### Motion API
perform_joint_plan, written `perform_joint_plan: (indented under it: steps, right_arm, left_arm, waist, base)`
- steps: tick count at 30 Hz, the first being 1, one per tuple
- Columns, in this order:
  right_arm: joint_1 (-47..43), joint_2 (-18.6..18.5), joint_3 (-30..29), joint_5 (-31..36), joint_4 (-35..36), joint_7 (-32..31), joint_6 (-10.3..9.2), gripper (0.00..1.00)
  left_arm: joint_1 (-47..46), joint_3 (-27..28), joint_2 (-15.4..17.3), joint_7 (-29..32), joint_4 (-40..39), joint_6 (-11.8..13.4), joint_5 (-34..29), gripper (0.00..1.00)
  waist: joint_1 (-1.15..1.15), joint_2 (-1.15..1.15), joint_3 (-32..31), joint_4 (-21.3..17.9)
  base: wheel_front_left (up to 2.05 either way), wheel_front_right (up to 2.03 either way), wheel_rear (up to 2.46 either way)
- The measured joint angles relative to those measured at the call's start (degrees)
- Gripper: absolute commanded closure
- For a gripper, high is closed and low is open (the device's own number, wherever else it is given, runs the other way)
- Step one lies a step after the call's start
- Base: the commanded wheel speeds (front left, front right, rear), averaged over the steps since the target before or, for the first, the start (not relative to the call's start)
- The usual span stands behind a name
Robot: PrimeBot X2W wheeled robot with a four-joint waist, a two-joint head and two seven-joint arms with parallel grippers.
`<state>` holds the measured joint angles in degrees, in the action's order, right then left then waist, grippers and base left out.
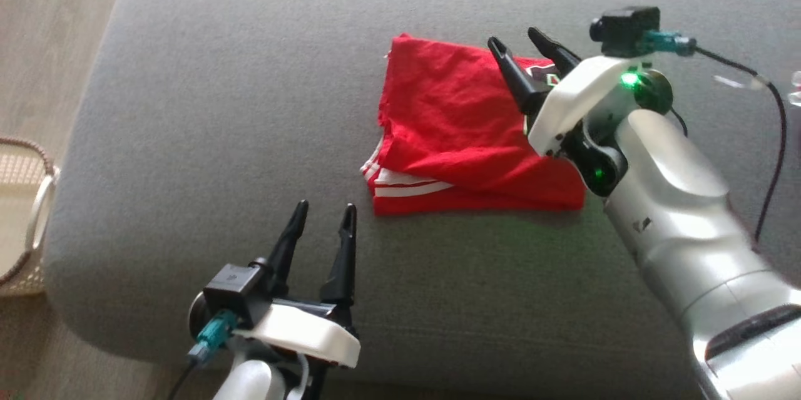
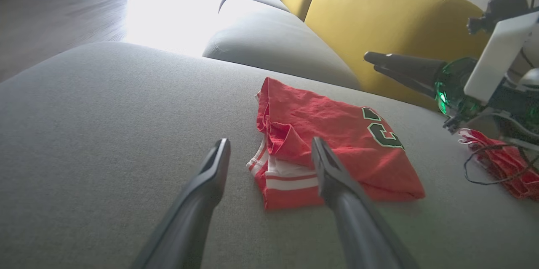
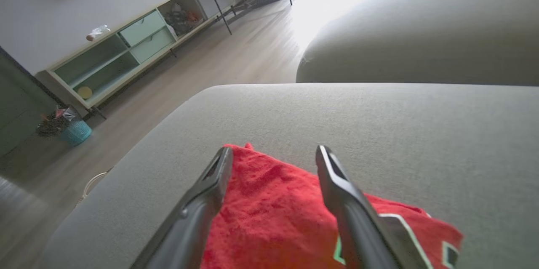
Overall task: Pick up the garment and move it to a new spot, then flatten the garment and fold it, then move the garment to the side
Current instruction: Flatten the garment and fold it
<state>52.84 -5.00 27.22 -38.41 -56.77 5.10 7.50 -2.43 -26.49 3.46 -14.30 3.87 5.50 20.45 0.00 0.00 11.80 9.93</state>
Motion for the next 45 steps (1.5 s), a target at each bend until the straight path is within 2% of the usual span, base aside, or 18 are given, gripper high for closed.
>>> perform_joint_plan:
  steps: [2,3,4,11,21,30,35,41,42,43,44,45]
  right_arm:
    - [-0.95,-0.09,-0.57,1.26,0.11,1.34,0.01,0.0]
    - [-1.67,-0.09,-0.57,1.75,0.19,1.71,0.0,0.1]
    - [-3.6,-0.05,-0.53,2.45,0.46,2.53,0.0,1.0]
    - [-7.43,0.47,1.86,5.13,1.25,4.08,0.0,1.0]
    - [-7.67,0.93,6.9,7.66,-3.27,4.6,0.0,1.0]
    - [-8.48,1.01,15.41,0.92,-0.8,0.41,0.0,1.0]
    - [-11.77,1.03,20.42,-4.34,2.56,-4.03,0.01,1.0]
    - [-14.55,1.11,24.38,-9.32,6.79,-6.37,0.0,1.0]
    - [-14.68,1.11,24.48,-9.65,7.17,-5.44,0.0,0.66]
    - [-14.69,1.1,24.38,-9.85,7.5,-4.26,0.0,0.13]
    - [-14.68,1.11,24.01,-10.17,7.86,-2.74,0.0,0.0]
    - [-14.68,1.12,23.49,-10.24,8.08,-1.08,0.0,0.0]
  left_arm:
    - [0.27,0.63,0.05,0.0,-0.15,0.03,-0.21,0.0]
    - [0.59,0.97,0.11,0.0,-0.21,0.03,-0.21,0.0]
    - [1.33,1.0,0.24,0.0,-0.16,0.03,-0.21,0.0]
    - [1.78,0.74,0.47,0.19,-0.65,0.04,-0.21,0.0]
    - [1.83,-0.7,0.45,0.42,-0.81,0.13,-0.14,0.0]
    - [1.87,-0.82,0.32,0.38,-0.04,0.1,0.46,0.0]
    - [2.08,-0.77,0.36,0.33,0.04,0.12,0.46,0.0]
    - [2.26,-0.77,0.54,0.33,0.07,0.57,0.93,0.0]
    - [2.37,-0.74,0.57,0.34,0.05,0.6,1.08,0.0]
    - [2.52,-0.68,0.65,0.34,0.05,0.64,1.08,0.0]
    - [2.75,-0.62,0.7,0.34,0.03,0.93,1.08,0.0]
    - [3.13,-0.52,0.77,0.34,0.02,1.16,1.15,0.0]
  waist:
    - [0.0,0.0,-0.46,-0.78]
    - [0.0,0.0,-0.7,-1.18]
    - [0.0,0.0,-1.28,-1.82]
    - [0.0,0.0,-3.02,-1.92]
    - [0.0,0.0,-2.05,3.3]
    - [0.0,0.0,-1.69,7.14]
    - [0.0,0.0,-2.73,6.46]
    - [0.0,0.0,-3.87,4.66]
    - [0.0,0.0,-4.16,4.24]
    - [0.0,0.0,-4.44,3.78]
    - [0.0,0.0,-4.73,3.26]
    - [0.0,0.0,-5.04,2.72]
  base:
    - [0.0,0.0,0.0]
    - [0.0,0.0,0.0]
    - [0.0,0.0,0.0]
    - [0.0,0.0,0.0]
    - [0.0,0.0,0.0]
    - [0.0,0.0,0.0]
    - [0.0,0.0,0.0]
    - [0.0,0.0,0.0]
    - [0.0,0.0,0.0]
    - [0.0,0.0,0.0]
    - [0.0,0.0,0.0]
    - [0.0,0.0,0.0]
